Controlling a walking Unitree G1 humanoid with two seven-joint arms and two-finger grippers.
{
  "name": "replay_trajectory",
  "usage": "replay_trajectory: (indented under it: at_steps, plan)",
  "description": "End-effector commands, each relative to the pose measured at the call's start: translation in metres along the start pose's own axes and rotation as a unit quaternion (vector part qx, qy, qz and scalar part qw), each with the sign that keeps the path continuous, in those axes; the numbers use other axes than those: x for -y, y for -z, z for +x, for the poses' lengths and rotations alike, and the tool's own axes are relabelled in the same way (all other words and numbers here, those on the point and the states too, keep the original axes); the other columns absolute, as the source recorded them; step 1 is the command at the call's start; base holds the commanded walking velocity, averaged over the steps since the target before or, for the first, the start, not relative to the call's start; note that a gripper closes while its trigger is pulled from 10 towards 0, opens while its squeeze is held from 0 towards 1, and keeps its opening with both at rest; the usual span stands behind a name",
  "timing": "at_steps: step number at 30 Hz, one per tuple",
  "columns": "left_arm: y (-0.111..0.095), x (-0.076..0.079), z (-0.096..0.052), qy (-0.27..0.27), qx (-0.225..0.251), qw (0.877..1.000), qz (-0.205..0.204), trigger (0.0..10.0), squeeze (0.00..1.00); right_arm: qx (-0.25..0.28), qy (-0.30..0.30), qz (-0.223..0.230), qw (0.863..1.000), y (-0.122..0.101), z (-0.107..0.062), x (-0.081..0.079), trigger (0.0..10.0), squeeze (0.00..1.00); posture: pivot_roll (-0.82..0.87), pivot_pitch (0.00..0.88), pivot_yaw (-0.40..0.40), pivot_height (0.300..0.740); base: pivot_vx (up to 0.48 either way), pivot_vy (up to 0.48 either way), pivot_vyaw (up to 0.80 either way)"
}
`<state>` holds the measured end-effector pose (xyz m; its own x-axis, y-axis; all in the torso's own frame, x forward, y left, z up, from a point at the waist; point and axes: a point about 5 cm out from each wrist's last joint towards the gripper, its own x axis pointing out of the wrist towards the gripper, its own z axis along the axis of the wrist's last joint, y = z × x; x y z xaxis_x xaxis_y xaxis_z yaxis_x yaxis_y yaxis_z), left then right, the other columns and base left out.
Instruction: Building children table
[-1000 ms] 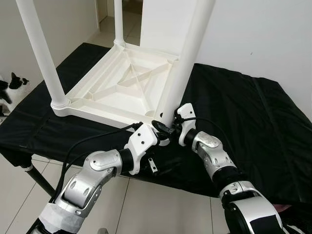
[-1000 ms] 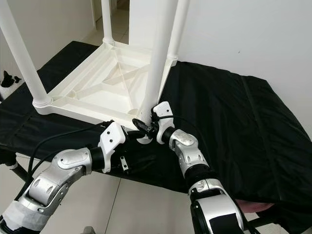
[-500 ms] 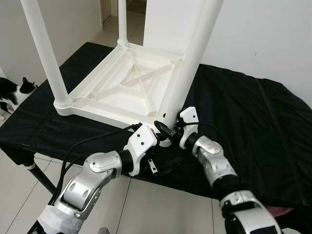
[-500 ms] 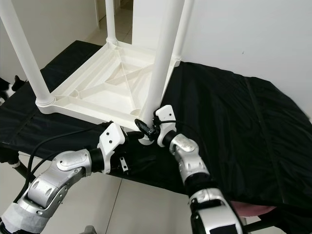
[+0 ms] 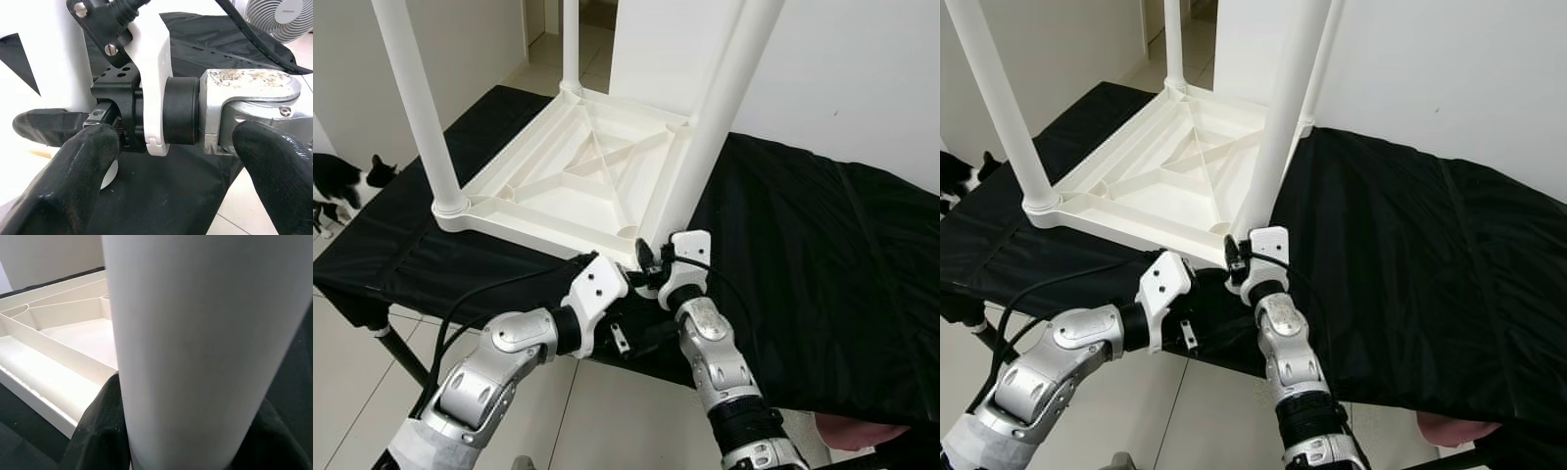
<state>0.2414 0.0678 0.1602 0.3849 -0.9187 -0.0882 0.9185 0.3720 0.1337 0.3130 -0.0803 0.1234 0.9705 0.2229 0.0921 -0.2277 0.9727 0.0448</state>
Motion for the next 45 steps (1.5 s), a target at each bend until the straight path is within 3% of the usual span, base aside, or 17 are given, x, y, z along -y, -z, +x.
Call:
replay_trajectory:
  at_steps: [1, 8, 9, 10, 11, 12, 15, 16, 26, 27, 34, 35, 37, 38, 40, 45]
  plan:
    - [0.001, -0.001, 0.002, -0.008, 0.0, 1.0, 0.002, 10.0, 0.0, -0.02, 0.047, -0.004, 0.999, 0.009, -0.007, 0.014, 10.0, 0.0, -0.01, 0.0, -0.069, 0.74, 0.0, 0.0, 0.0]
    - [0.002, -0.012, 0.005, -0.058, 0.007, 0.998, 0.022, 10.0, 0.0, -0.004, 0.068, -0.031, 0.997, -0.001, -0.007, 0.024, 10.0, 0.0, 0.0, 0.0, -0.075, 0.74, 0.0, 0.0, 0.0]
    - [0.002, -0.015, 0.006, -0.071, 0.009, 0.997, 0.025, 10.0, 0.0, -0.004, 0.073, -0.032, 0.997, -0.003, -0.009, 0.025, 10.0, 0.47, 0.0, 0.0, -0.075, 0.74, 0.0, 0.0, 0.0]
    - [0.002, -0.015, 0.006, -0.071, 0.009, 0.997, 0.025, 10.0, 0.0, -0.004, 0.073, -0.032, 0.997, -0.003, -0.009, 0.025, 10.0, 0.47, 0.0, 0.0, -0.075, 0.74, 0.0, 0.0, 0.0]
    - [0.002, -0.017, 0.006, -0.083, 0.011, 0.996, 0.023, 10.0, 0.0, -0.003, 0.085, -0.036, 0.996, -0.005, -0.011, 0.027, 10.0, 0.67, 0.0, 0.0, -0.077, 0.74, 0.0, 0.0, 0.0]
    - [0.001, -0.018, 0.006, -0.09, 0.014, 0.995, 0.025, 10.0, 0.0, -0.005, 0.096, -0.041, 0.994, -0.005, -0.013, 0.03, 10.0, 0.0, 0.0, 0.0, -0.078, 0.74, 0.0, 0.0, 0.0]
    - [0.0, -0.02, 0.006, -0.1, 0.019, 0.994, 0.026, 10.0, 0.0, -0.004, 0.108, -0.045, 0.993, -0.006, -0.013, 0.033, 10.0, 0.0, 0.0, 0.0, -0.077, 0.74, 0.0, 0.0, 0.0]
    - [-0.001, -0.022, 0.007, -0.112, 0.025, 0.993, 0.023, 10.0, 0.0, 0.001, 0.105, -0.038, 0.994, -0.006, -0.013, 0.033, 10.0, 1.0, 0.0, 0.0, -0.078, 0.74, 0.0, 0.0, 0.0]
    - [-0.003, -0.032, 0.009, -0.135, 0.035, 0.99, 0.03, 10.0, 0.0, -0.001, 0.119, -0.042, 0.992, -0.005, -0.014, 0.037, 10.0, 1.0, 0.0, 0.0, -0.085, 0.74, 0.0, 0.0, 0.0]
    - [-0.002, -0.033, 0.009, -0.138, 0.037, 0.989, 0.032, 10.0, 0.0, -0.001, 0.119, -0.044, 0.992, -0.005, -0.015, 0.039, 10.0, 0.0, -0.01, 0.0, -0.083, 0.74, 0.0, 0.0, 0.0]
    - [-0.001, -0.04, 0.012, -0.172, 0.045, 0.984, 0.02, 10.0, 0.0, -0.005, 0.138, -0.057, 0.989, -0.004, -0.021, 0.054, 10.0, 0.0, -0.02, 0.0, -0.073, 0.74, 0.0, 0.0, 0.0]
    - [-0.002, -0.049, 0.01, -0.211, 0.045, 0.976, 0.0, 10.0, 0.0, 0.001, 0.15, -0.066, 0.987, -0.007, -0.023, 0.061, 10.0, 0.0, -0.03, 0.0, -0.07, 0.74, 0.0, 0.0, 0.0]
    - [-0.002, -0.051, 0.01, -0.22, 0.045, 0.974, -0.006, 10.0, 0.0, 0.002, 0.152, -0.068, 0.986, -0.008, -0.023, 0.063, 10.0, 0.0, -0.03, 0.0, -0.07, 0.74, 0.0, 0.0, 0.0]
    - [-0.003, -0.063, 0.004, -0.257, 0.049, 0.965, -0.018, 10.0, 0.0, 0.0, 0.178, -0.072, 0.981, -0.008, -0.025, 0.075, 10.0, 0.0, -0.03, 0.0, -0.064, 0.74, 0.0, 0.0, 0.0]
    - [-0.002, -0.07, -0.001, -0.278, 0.046, 0.959, -0.032, 10.0, 0.0, -0.003, 0.197, -0.071, 0.978, -0.008, -0.028, 0.084, 10.0, 0.0, -0.03, 0.0, -0.063, 0.74, 0.0, 0.0, 0.0]
    - [-0.001, -0.07, 0.002, -0.269, 0.034, 0.962, -0.012, 10.0, 0.0, -0.004, 0.195, -0.072, 0.978, -0.008, -0.029, 0.085, 10.0, 0.0, -0.03, 0.0, -0.061, 0.74, 0.0, 0.0, 0.0]
